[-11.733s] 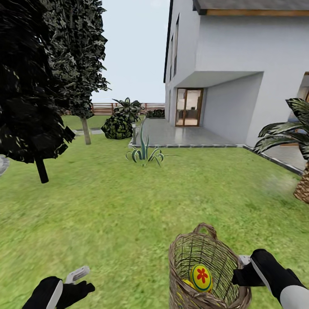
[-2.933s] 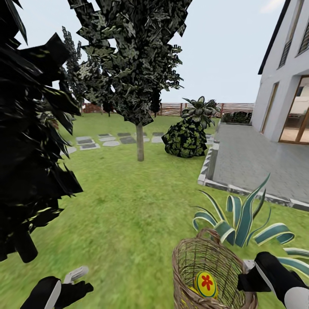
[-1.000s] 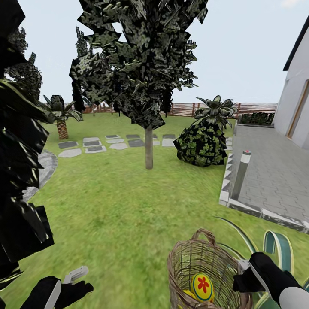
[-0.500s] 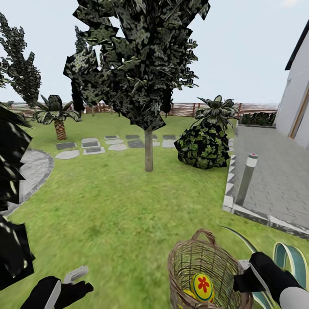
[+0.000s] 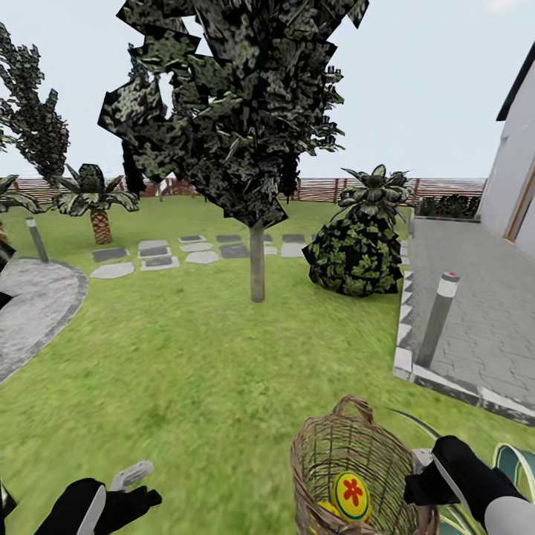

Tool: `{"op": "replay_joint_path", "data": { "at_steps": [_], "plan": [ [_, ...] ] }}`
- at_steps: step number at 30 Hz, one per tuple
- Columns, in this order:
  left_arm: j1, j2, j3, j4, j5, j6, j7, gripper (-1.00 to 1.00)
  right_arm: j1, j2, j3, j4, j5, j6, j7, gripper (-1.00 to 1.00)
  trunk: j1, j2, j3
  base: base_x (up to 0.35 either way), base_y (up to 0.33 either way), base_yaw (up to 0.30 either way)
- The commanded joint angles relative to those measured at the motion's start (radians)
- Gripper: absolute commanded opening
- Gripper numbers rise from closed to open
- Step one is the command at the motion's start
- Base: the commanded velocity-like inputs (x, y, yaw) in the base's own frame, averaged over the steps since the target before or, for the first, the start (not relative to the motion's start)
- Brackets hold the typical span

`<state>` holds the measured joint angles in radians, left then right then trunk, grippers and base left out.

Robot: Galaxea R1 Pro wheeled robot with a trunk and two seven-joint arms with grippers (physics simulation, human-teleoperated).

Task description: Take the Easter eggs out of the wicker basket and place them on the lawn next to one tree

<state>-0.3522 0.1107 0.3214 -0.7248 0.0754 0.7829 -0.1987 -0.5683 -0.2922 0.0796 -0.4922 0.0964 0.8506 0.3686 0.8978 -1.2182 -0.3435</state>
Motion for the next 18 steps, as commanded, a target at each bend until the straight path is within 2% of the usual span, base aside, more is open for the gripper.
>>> {"op": "replay_joint_path", "data": {
  "at_steps": [1,15,18],
  "plan": [
    [-0.001,0.0,0.002,-0.001,0.007,0.006,0.001,1.0,-0.001,-0.001,0.004,-0.002,-0.003,0.005,0.009,-1.0,0.001,-0.001,-0.001,0.337,0.0,0.0],
    [-0.001,0.0,0.002,-0.001,0.007,0.006,0.001,1.0,-0.001,0.001,0.004,0.0,-0.002,0.004,0.009,-1.0,0.001,-0.001,-0.001,0.337,0.0,0.0],
    [-0.001,0.0,0.002,-0.001,0.007,0.006,0.001,1.0,-0.001,0.001,0.004,0.0,-0.002,0.004,0.007,-1.0,0.001,-0.001,-0.001,0.337,0.0,0.195]
  ]
}}
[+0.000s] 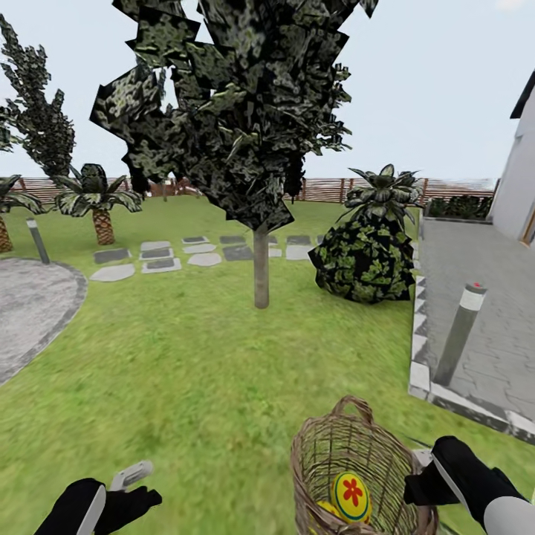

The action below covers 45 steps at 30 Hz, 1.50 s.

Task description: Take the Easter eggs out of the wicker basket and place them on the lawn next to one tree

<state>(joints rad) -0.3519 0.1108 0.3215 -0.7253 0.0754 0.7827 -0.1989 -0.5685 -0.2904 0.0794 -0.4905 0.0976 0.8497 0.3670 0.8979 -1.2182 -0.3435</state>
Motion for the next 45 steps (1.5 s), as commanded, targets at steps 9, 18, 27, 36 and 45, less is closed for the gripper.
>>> {"op": "replay_joint_path", "data": {
  "at_steps": [9,18,27,36,45],
  "plan": [
    [-0.001,0.0,0.002,-0.001,0.007,0.006,0.001,1.0,-0.001,-0.002,0.003,-0.003,-0.004,0.005,0.01,-1.0,0.001,-0.001,-0.001,0.337,0.0,0.139],
    [-0.001,0.0,0.003,-0.002,0.008,0.007,0.001,1.0,-0.001,0.0,0.004,-0.003,-0.004,0.005,0.009,-1.0,0.001,-0.001,-0.001,0.337,0.0,0.176],
    [-0.001,0.0,0.003,-0.002,0.007,0.007,0.001,1.0,-0.001,0.003,0.005,-0.002,-0.004,0.005,0.009,-1.0,0.001,-0.001,-0.001,0.337,0.0,0.255],
    [-0.001,0.0,0.002,-0.002,0.009,0.007,0.001,1.0,-0.001,0.005,0.005,-0.002,-0.003,0.005,0.009,-1.0,0.001,-0.001,-0.001,0.337,0.0,0.255],
    [-0.001,0.0,0.003,-0.002,0.009,0.007,0.001,1.0,-0.001,0.005,0.005,-0.003,-0.003,0.005,0.009,-1.0,0.001,-0.001,-0.001,0.337,0.0,0.255]
  ]
}}
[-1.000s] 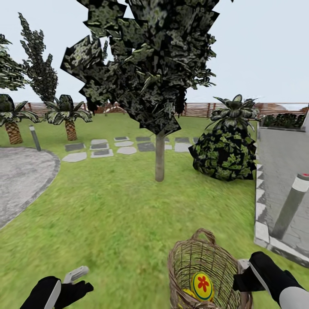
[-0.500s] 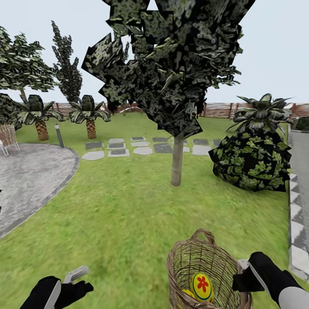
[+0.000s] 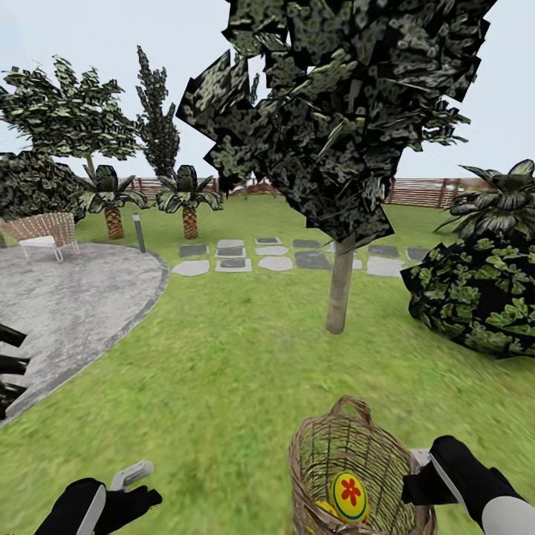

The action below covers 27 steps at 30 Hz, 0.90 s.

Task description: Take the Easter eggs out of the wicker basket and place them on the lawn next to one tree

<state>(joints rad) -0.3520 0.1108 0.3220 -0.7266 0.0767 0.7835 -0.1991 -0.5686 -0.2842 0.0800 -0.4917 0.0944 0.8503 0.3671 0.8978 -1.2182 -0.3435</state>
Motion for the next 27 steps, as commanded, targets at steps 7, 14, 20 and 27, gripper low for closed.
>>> {"op": "replay_joint_path", "data": {
  "at_steps": [7,14,20,27],
  "plan": [
    [-0.001,0.0,0.002,-0.001,0.006,0.006,0.001,1.0,-0.001,-0.001,0.005,-0.001,0.0,0.004,0.009,-1.0,0.001,-0.001,-0.001,0.337,0.0,0.255],
    [-0.001,0.0,0.002,-0.001,0.006,0.006,0.001,1.0,-0.001,-0.001,0.005,-0.001,0.001,0.004,0.009,-1.0,0.001,-0.001,-0.001,0.337,0.0,0.255],
    [-0.001,0.0,0.002,-0.001,0.006,0.006,0.001,1.0,-0.001,-0.001,0.004,-0.001,0.0,0.004,0.009,-1.0,0.001,-0.001,-0.001,0.337,0.0,0.255],
    [-0.001,0.0,0.003,-0.001,0.008,0.006,0.001,1.0,-0.001,-0.001,0.005,-0.001,0.001,0.004,0.009,-1.0,0.001,-0.001,-0.001,0.337,0.0,0.255]
  ]
}}
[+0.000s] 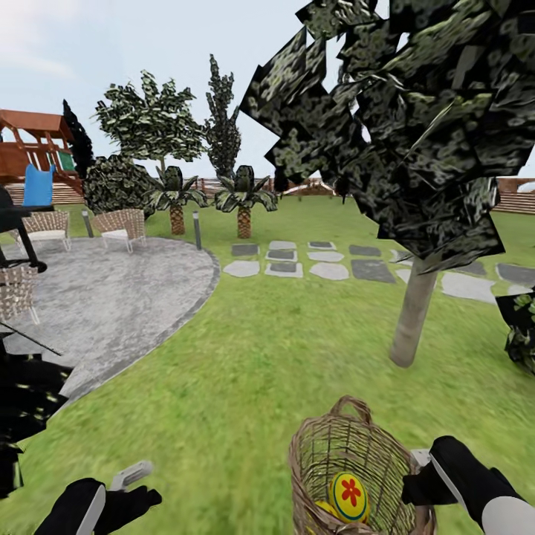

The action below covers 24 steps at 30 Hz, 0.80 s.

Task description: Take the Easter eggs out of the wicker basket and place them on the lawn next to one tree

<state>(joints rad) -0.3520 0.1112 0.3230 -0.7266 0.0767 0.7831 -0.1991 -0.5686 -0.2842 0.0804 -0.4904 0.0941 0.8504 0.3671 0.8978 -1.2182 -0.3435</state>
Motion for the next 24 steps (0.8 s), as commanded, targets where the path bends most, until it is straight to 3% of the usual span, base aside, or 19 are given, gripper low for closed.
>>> {"op": "replay_joint_path", "data": {
  "at_steps": [1,10,24],
  "plan": [
    [-0.001,0.0,0.002,-0.001,0.008,0.006,0.001,1.0,-0.001,-0.001,0.005,-0.002,0.001,0.004,0.009,-1.0,0.001,-0.001,-0.001,0.337,0.0,0.255],
    [-0.001,-0.001,0.002,0.001,0.006,0.005,0.003,1.0,-0.001,-0.001,0.004,-0.002,0.0,0.004,0.009,-1.0,0.001,-0.001,-0.001,0.337,0.0,0.256],
    [-0.001,0.001,0.002,-0.001,0.006,0.006,0.001,1.0,-0.001,-0.003,0.004,-0.002,-0.001,0.004,0.01,-1.0,0.001,-0.001,-0.001,0.337,0.0,0.008]
  ]
}}
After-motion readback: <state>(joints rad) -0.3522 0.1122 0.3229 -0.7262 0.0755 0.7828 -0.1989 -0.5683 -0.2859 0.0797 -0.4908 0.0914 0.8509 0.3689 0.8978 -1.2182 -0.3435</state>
